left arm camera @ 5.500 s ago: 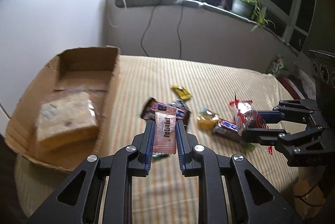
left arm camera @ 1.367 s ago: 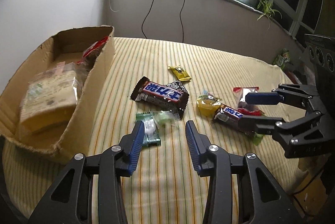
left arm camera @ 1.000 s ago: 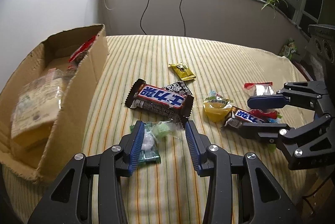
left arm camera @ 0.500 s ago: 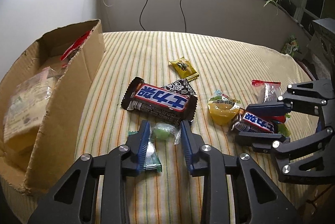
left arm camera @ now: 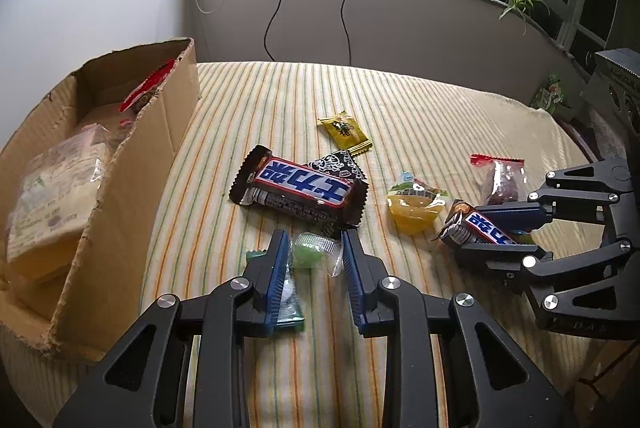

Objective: Organize snacks
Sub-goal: 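Grasp the green mint packet with the left tool while the right tool grasps a Snickers bar, then carry the mint and Snickers into the box and open both tools, then withdraw both tools from the box toward the remaining snacks, then grasp the green mint packet with the left tool while the right tool grasps a green candy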

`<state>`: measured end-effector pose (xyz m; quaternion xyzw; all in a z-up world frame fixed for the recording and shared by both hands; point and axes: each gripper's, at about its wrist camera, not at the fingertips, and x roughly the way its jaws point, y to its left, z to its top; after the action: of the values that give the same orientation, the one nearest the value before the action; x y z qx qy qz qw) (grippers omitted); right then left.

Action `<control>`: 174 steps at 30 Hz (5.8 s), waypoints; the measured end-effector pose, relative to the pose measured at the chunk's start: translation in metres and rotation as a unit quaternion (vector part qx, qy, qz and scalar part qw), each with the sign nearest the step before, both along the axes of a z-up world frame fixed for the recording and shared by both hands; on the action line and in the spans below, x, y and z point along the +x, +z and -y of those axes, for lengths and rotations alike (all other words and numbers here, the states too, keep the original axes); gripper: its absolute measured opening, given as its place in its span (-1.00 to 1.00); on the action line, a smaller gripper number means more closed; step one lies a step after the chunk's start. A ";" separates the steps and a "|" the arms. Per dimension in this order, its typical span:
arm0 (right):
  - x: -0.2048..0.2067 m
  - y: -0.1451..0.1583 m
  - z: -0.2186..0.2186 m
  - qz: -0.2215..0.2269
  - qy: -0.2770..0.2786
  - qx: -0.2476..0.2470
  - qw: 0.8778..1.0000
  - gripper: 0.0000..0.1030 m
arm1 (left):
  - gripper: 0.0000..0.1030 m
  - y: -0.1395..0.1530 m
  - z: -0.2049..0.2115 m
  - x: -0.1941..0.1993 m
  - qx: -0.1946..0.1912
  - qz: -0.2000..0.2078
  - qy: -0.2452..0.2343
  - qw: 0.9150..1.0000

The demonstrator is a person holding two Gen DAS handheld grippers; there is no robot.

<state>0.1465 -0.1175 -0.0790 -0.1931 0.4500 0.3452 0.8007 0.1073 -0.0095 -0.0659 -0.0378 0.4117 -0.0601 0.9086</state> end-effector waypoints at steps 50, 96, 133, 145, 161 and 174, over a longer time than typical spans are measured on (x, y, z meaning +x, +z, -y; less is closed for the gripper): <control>0.011 0.080 -0.151 0.049 0.081 0.090 0.991 -0.43 | -0.49 0.057 -0.156 -0.051 0.015 0.082 0.161 0.983; 0.039 0.095 -0.168 0.066 0.058 0.101 0.991 0.66 | -0.11 0.067 -0.146 -0.056 0.015 0.093 0.148 0.985; -0.048 0.035 0.085 0.017 -0.106 0.104 0.989 0.66 | -0.17 0.020 -0.019 -0.051 -0.033 0.030 0.017 0.999; -0.044 -0.005 0.084 -0.024 -0.121 0.090 0.988 0.53 | -0.17 0.006 -0.011 -0.031 0.002 0.010 0.020 1.000; -0.040 -0.013 0.062 0.014 -0.114 0.037 0.993 0.22 | -0.25 -0.008 -0.018 -0.015 0.003 -0.010 0.030 0.999; -0.045 -0.011 0.060 0.022 -0.103 0.033 0.994 -0.31 | -0.58 -0.009 -0.015 -0.019 0.008 -0.003 0.029 1.000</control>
<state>0.1018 -0.1779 -0.0898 -0.1267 0.4385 0.2713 0.8474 0.0887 0.0051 -0.0747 -0.0429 0.4137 -0.0304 0.9089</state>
